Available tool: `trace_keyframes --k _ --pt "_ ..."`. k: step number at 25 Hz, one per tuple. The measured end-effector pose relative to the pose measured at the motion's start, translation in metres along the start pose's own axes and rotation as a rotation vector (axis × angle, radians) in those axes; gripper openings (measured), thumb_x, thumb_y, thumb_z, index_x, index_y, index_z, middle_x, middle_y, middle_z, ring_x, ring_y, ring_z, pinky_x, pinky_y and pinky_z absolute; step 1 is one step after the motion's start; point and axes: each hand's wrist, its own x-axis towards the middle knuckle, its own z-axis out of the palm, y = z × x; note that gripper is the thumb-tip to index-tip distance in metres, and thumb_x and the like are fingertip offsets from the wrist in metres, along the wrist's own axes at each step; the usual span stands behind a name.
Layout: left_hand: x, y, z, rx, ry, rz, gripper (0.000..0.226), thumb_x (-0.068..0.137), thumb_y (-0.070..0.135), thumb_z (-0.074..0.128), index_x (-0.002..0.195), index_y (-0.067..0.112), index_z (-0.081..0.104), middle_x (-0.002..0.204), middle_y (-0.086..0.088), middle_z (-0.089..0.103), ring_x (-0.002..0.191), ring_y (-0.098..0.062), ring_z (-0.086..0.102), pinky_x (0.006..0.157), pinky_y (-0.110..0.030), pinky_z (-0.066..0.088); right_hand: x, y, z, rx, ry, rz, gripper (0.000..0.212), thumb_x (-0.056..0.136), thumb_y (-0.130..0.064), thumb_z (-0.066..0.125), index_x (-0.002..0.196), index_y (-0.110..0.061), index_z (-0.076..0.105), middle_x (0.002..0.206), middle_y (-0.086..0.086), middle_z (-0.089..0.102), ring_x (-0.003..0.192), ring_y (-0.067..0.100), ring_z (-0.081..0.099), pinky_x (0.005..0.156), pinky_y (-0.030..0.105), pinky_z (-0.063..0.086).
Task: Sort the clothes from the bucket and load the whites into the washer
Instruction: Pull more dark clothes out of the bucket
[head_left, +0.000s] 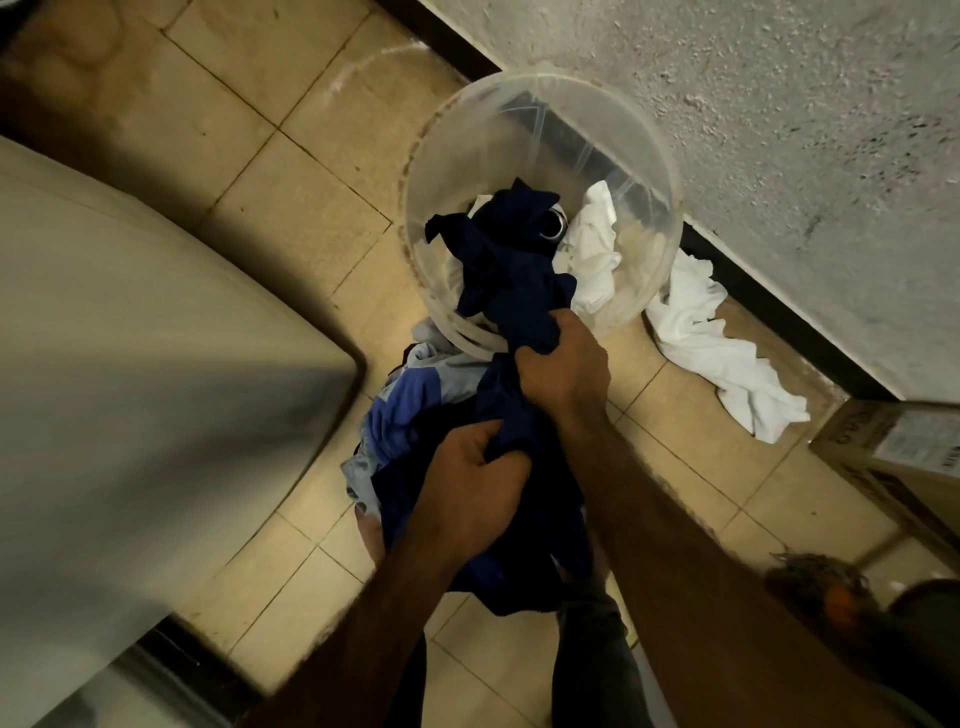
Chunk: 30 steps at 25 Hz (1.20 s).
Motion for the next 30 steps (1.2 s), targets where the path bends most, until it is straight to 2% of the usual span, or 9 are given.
trace_keyframes --k 2,5,10,15,17,21,25,28,30 --pt "0.009 0.009 -0.005 -0.173 0.116 -0.068 0.016 0.076 0.030 0.056 0.062 0.023 0.059 0.063 -0.001 0.062 0.062 -0.019 0.059 0.063 -0.038 0.048 -0.008 0.001 -0.005 0.118 0.047 -0.008 0.014 0.089 -0.017 0.062 0.102 -0.014 0.067 0.091 0.000 0.069 0.086 0.020 0.064 0.072 0.025 0.039" --pt "0.037 0.016 -0.015 -0.280 0.287 -0.058 0.042 0.091 0.055 0.050 0.117 0.026 0.067 0.112 0.003 0.073 0.107 -0.019 0.068 0.099 -0.045 0.052 -0.034 -0.001 -0.010 0.389 0.069 -0.047 0.014 0.086 -0.015 0.059 0.075 -0.018 0.067 0.065 -0.007 0.064 0.060 0.009 0.058 0.059 0.028 0.045" --pt "0.087 0.035 -0.018 -0.258 0.508 -0.217 0.075 0.081 0.072 0.062 0.125 0.017 0.035 0.101 0.007 0.053 0.091 -0.008 0.056 0.074 -0.026 0.049 -0.084 0.000 -0.017 0.718 -0.057 -0.080 0.019 0.079 -0.009 0.055 0.074 -0.011 0.073 0.066 0.011 0.066 0.063 0.015 0.059 0.058 0.028 0.048" --pt "0.124 0.042 -0.030 -0.177 0.309 -0.263 0.108 0.074 0.042 0.086 0.153 0.006 0.022 0.142 -0.003 0.048 0.125 -0.024 0.052 0.107 -0.033 0.043 -0.100 0.026 -0.020 0.863 -0.253 -0.067 0.026 0.065 -0.013 0.059 0.081 0.003 0.071 0.079 0.029 0.066 0.079 0.032 0.062 0.074 0.042 0.046" --pt "0.126 0.036 -0.028 -0.006 0.250 -0.259 0.087 0.077 0.025 0.084 0.147 0.005 0.038 0.146 -0.010 0.052 0.128 -0.030 0.054 0.109 -0.037 0.045 -0.098 0.036 -0.020 0.888 -0.320 -0.037 0.030 0.060 -0.019 0.059 0.078 0.005 0.066 0.079 0.026 0.061 0.083 0.035 0.058 0.079 0.046 0.042" --pt "0.105 0.026 -0.030 0.048 0.289 -0.217 0.006 0.084 0.019 0.066 0.082 0.021 0.061 0.087 0.003 0.068 0.090 -0.025 0.065 0.082 -0.034 0.056 -0.080 0.033 -0.014 0.865 -0.292 0.124 0.035 0.058 -0.035 0.061 0.084 -0.015 0.075 0.105 0.017 0.070 0.113 0.043 0.061 0.104 0.057 0.047" --pt "0.066 0.026 -0.034 -0.038 0.398 -0.089 0.017 0.086 0.022 0.060 0.070 0.025 0.060 0.054 0.019 0.066 0.057 -0.001 0.065 0.046 -0.017 0.050 -0.051 0.015 -0.012 0.864 -0.195 0.179 0.061 0.069 -0.042 0.064 0.127 -0.023 0.062 0.136 0.012 0.057 0.124 0.031 0.059 0.104 0.052 0.051" --pt "0.032 0.028 -0.035 -0.009 0.357 -0.023 0.012 0.085 0.029 0.061 0.073 0.028 0.065 0.063 0.020 0.071 0.060 0.002 0.068 0.053 -0.018 0.055 -0.035 -0.009 -0.011 0.629 -0.209 0.228 0.107 0.060 -0.083 0.067 0.152 -0.041 0.031 0.153 -0.004 0.043 0.132 0.021 0.052 0.106 0.046 0.049" --pt "0.014 0.028 -0.035 -0.021 0.308 0.002 0.012 0.081 0.031 0.060 0.074 0.024 0.067 0.067 0.008 0.073 0.068 -0.012 0.072 0.062 -0.032 0.057 -0.027 -0.024 -0.008 0.579 -0.219 0.238 0.121 0.054 -0.085 0.074 0.154 -0.042 0.023 0.153 -0.004 0.046 0.128 0.023 0.056 0.104 0.046 0.052"
